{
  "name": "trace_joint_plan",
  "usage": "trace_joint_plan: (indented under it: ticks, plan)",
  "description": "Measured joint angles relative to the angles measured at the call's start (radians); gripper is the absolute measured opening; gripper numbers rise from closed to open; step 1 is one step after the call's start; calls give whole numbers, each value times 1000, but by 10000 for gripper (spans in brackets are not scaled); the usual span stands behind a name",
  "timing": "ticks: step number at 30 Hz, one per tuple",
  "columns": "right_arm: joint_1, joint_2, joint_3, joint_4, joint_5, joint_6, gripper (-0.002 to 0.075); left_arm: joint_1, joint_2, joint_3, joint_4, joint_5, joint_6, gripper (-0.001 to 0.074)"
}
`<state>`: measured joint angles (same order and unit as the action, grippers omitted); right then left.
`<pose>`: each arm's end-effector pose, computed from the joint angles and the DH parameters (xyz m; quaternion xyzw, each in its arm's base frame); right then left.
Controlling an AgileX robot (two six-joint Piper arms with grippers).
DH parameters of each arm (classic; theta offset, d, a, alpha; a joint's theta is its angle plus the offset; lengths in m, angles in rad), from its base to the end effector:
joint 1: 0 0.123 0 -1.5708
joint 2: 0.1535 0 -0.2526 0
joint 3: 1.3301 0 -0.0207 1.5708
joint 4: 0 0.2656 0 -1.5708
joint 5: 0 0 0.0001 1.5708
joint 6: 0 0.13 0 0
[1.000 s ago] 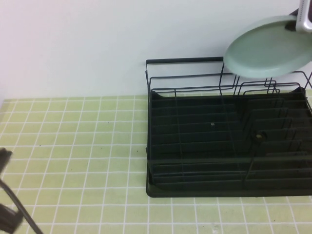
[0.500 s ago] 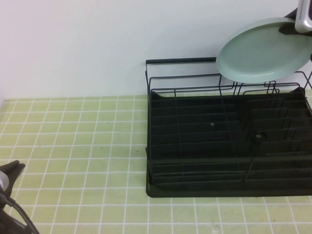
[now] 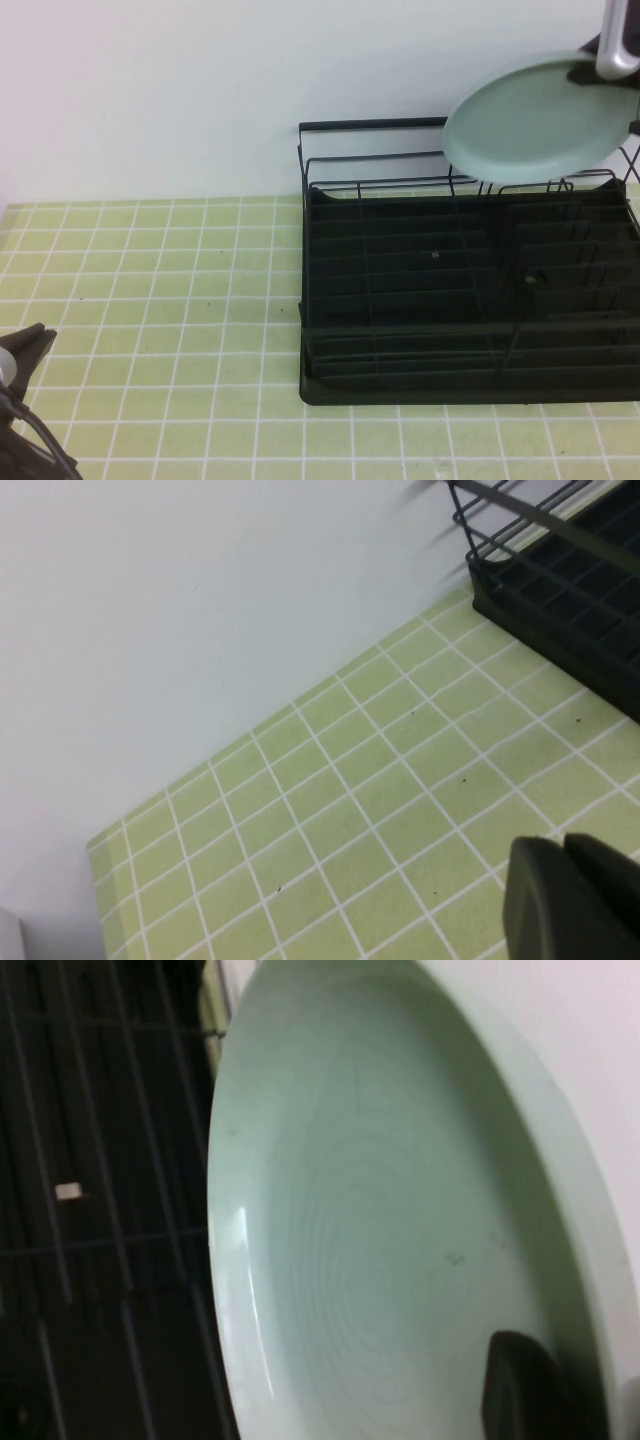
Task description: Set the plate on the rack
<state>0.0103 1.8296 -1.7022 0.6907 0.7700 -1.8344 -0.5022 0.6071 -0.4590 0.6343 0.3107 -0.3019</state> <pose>0.4572 0.0624 0.2909 -0.6129 0.6378 -0.0870 0.4582 0.1910 -0.0780 0.2621 0.2688 0.7613 0.0168 0.5898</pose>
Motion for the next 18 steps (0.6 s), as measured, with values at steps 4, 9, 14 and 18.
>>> trace_joint_plan:
  ticks: [4, 9, 14, 18]
  plan:
    - [0, 13, 0, -2, -7, 0, 91, 0, 0, 0, 0, 0, 0, 0]
    - [0, 13, 0, -2, -45, 0, 91, 0, 0, 0, 0, -2, 0, 1]
    - [0, 24, -1, 2, -41, 0, 91, -1, 0, 0, 2, -5, 0, 0]
    - [0, 61, -1, 2, -33, 2, 91, -1, 0, 0, 1, -5, 0, 0]
